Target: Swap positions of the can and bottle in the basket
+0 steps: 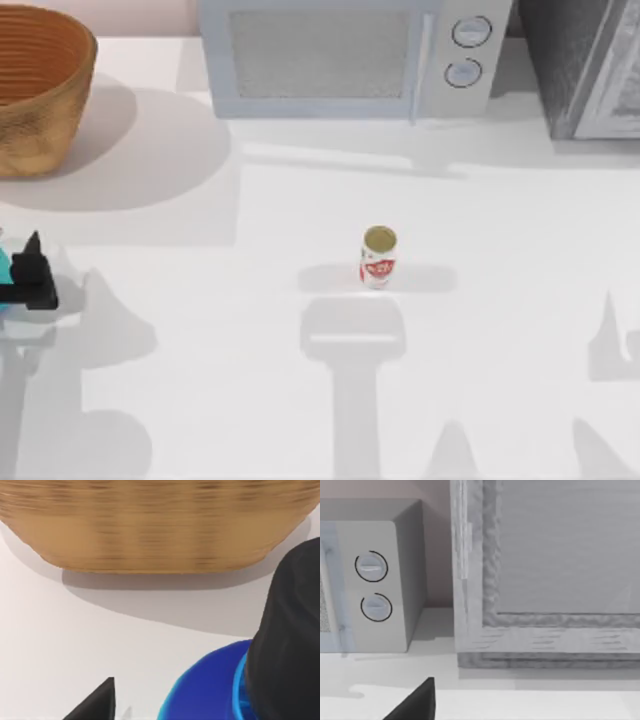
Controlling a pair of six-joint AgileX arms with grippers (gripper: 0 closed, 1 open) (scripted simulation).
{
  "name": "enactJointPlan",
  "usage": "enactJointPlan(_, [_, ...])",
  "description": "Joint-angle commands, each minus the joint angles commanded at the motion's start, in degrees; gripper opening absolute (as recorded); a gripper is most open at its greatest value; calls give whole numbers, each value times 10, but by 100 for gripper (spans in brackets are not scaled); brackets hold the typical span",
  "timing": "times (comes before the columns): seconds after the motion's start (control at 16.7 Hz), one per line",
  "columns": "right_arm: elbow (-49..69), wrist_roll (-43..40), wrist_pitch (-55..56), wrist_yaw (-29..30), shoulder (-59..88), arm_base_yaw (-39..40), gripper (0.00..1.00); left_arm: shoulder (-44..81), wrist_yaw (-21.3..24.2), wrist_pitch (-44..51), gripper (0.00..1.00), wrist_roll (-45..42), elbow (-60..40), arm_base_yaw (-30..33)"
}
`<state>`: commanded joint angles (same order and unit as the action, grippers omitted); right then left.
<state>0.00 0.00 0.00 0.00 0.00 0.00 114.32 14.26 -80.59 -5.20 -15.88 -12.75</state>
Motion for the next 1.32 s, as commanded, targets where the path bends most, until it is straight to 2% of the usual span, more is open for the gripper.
enactJointPlan(0.06, [0, 0, 0, 0, 0, 0, 100, 0, 0, 0, 100, 0, 0, 0])
enactJointPlan(0.84, [0, 0, 0, 0, 0, 0, 100, 0, 0, 0, 2, 0, 0, 0])
enactJointPlan(1.32, [0, 0, 0, 0, 0, 0, 100, 0, 0, 0, 0, 0, 0, 0])
